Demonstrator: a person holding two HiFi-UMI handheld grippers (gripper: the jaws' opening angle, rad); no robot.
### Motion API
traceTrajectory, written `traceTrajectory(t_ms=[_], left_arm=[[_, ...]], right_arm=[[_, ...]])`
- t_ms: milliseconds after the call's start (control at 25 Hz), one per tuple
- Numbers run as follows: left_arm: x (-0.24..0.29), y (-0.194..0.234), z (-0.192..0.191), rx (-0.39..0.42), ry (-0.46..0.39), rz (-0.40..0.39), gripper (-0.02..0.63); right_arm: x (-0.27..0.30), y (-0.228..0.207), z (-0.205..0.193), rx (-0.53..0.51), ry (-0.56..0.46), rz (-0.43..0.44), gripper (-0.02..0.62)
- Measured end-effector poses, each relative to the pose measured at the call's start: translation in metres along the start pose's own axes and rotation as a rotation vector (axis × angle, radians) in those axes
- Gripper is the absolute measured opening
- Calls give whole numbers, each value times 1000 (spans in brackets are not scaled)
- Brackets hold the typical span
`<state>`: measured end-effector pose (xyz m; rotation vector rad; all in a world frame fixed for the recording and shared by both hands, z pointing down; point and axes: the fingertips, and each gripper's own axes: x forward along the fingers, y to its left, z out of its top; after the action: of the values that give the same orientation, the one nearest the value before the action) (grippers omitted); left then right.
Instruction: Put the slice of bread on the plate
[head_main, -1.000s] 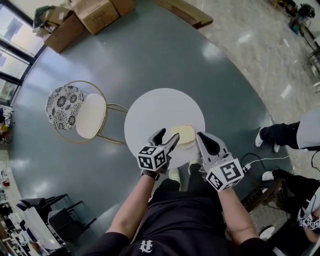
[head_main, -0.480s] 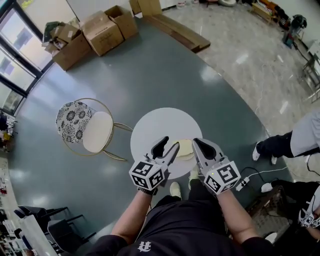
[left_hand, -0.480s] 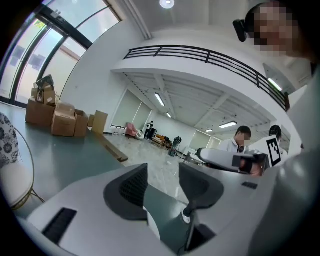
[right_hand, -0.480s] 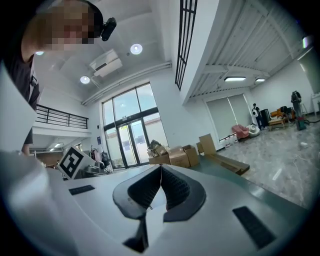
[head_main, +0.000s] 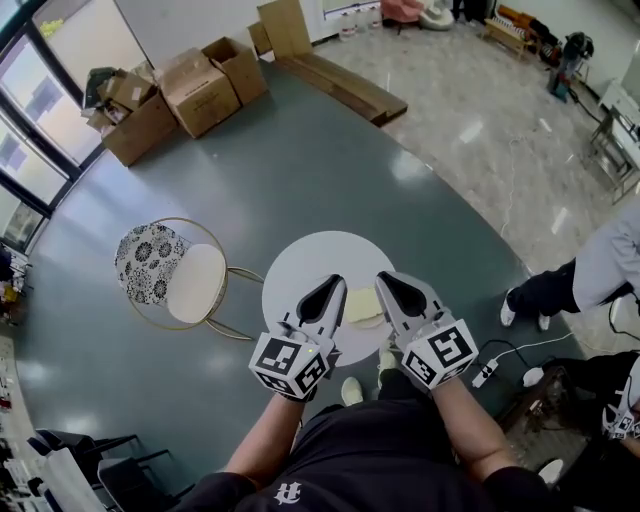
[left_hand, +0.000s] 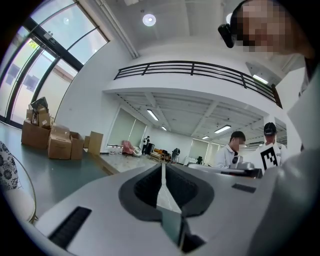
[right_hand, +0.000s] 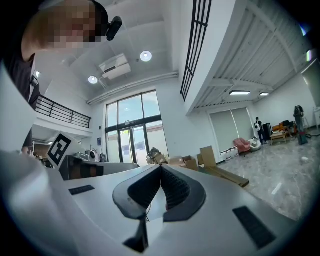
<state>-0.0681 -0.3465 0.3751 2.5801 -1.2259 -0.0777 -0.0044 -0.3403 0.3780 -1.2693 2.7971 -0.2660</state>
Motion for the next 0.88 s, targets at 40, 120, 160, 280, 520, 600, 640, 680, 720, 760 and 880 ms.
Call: traceTrajectory(t_ms=[40, 120, 160, 280, 520, 600, 640, 680, 720, 760, 880], left_arm=[[-1, -2, 2, 2, -6, -3, 31], [-4, -5, 5, 3, -14, -8, 31], [-5, -7, 6, 3, -16, -11, 31], [-7, -13, 5, 11, -17, -12, 14], [5, -7, -2, 7, -11, -6, 6], [11, -2, -1, 10, -9, -1, 6], [14, 1, -1, 12, -8, 2, 6], [17, 3, -2, 14, -7, 7, 6], [21, 5, -3, 16, -5, 13, 6], [24, 7, -5, 18, -4, 18, 6], [30, 9, -7, 20, -2, 27, 6]], right_arm=[[-1, 2, 2, -2, -3, 0, 6], [-3, 5, 4, -5, -3, -3, 6], [-4, 7, 5, -6, -3, -3, 6], [-7, 12, 6, -7, -6, -2, 6], [0, 6, 8, -19, 6, -13, 5], [7, 3, 9, -37, 13, -17, 5], [11, 2, 9, -47, 17, -18, 5], [14, 0, 8, -57, 20, -20, 5], [17, -3, 7, -63, 22, -23, 5], [18, -5, 7, -67, 23, -25, 5], [20, -10, 7, -63, 17, -29, 5]])
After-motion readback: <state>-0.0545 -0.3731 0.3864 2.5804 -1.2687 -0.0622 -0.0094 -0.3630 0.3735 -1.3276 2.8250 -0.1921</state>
